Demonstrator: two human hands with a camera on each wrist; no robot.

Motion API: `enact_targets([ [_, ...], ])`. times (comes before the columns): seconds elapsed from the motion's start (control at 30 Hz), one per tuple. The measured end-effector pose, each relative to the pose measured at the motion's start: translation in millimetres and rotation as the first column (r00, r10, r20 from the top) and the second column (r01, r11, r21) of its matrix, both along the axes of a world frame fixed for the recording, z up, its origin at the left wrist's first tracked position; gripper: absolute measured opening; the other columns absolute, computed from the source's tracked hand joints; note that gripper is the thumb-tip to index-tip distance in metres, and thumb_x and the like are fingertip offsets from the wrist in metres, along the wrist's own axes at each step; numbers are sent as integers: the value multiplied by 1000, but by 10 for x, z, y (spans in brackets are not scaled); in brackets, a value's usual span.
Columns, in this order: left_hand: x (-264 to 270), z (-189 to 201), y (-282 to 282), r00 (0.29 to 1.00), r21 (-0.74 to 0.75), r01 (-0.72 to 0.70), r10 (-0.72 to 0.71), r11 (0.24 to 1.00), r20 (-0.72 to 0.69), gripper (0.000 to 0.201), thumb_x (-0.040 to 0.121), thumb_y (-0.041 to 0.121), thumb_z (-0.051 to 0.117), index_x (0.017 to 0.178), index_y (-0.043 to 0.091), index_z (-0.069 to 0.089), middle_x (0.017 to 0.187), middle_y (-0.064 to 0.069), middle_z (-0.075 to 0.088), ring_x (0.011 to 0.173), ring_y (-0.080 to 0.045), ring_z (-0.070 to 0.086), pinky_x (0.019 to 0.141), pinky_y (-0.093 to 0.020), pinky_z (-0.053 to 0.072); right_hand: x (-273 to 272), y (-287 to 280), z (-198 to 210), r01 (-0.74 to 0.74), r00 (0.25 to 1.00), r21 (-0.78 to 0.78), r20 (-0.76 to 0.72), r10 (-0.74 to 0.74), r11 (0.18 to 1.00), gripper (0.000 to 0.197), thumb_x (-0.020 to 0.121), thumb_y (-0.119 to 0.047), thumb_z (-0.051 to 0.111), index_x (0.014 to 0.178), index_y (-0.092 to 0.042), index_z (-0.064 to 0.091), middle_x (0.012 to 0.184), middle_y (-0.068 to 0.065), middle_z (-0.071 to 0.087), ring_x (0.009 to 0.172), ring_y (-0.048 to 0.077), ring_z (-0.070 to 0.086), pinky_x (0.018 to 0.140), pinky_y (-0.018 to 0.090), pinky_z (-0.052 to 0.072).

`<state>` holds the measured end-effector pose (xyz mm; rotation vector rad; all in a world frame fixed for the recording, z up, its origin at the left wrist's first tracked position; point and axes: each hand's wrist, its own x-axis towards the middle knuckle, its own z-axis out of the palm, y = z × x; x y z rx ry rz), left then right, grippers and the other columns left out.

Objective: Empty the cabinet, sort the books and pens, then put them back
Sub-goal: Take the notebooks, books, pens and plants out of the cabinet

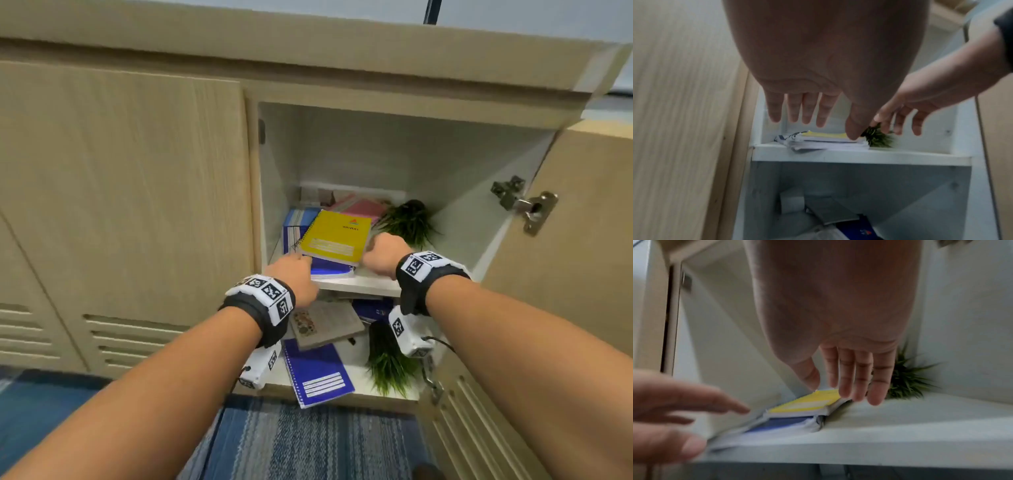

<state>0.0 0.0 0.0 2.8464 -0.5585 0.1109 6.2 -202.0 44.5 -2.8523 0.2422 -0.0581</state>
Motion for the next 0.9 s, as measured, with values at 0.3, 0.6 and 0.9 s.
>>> enact_targets([
  [0.3,98,-324,14,964,310,13,-94,951,248,56,86,29,63,136,16,41,128,-6,49,115,-28,48,89,-40,46,395,142,-438,-262,955,-202,-193,224,944,76,91,-32,47,160,-30,15,164,4,17,151,31,19,117,51,28],
  [0.6,-743,-123,182,952,297,118,-193,947,237,34,92,13,51,125,19,53,112,-4,55,105,-26,50,77,-36,47,-616,-174,-385,-363,931,-270,-134,338,892,55,89,-13,51,143,-22,48,128,14,49,121,37,54,97,45,50],
  [0.9,-1579,23,816,896,255,256,-328,933,300,37,73,4,58,105,20,52,102,1,61,93,-23,60,64,-33,53,-1822,-262,-458,-491,839,-357,51,541,795,44,101,-26,42,145,-34,44,144,-8,55,122,23,59,90,40,54],
])
